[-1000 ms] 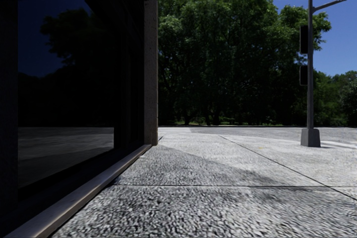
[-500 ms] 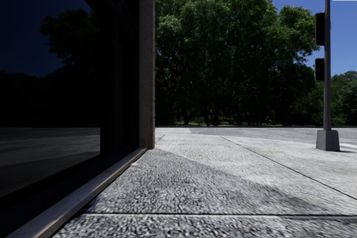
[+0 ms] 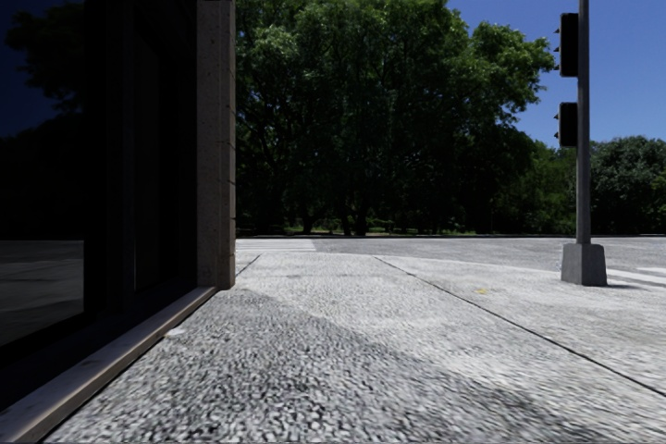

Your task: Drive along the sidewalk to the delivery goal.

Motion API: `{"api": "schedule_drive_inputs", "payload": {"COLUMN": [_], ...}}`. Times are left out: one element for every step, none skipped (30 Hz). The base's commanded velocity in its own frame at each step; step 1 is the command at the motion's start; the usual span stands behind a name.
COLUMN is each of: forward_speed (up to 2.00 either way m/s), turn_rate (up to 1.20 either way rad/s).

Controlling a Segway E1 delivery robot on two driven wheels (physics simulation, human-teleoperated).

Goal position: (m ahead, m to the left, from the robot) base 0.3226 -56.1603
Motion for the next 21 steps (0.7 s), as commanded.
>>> {"api": "schedule_drive_inputs", "payload": {"forward_speed": [1.35,1.35,1.35,1.35,1.35,1.35,1.35,1.35,1.35,1.35,1.35,1.35,1.35,1.35,1.35,1.35,1.35,1.35,1.35,1.35,1.35], "turn_rate": [0.0,0.0,0.0,0.0,0.0,0.0,0.0,0.0,0.0,0.0,0.0,0.0,-0.07,-0.28,-0.4,-0.43,-0.43,-0.44,-0.44,-0.44,-0.44]}}
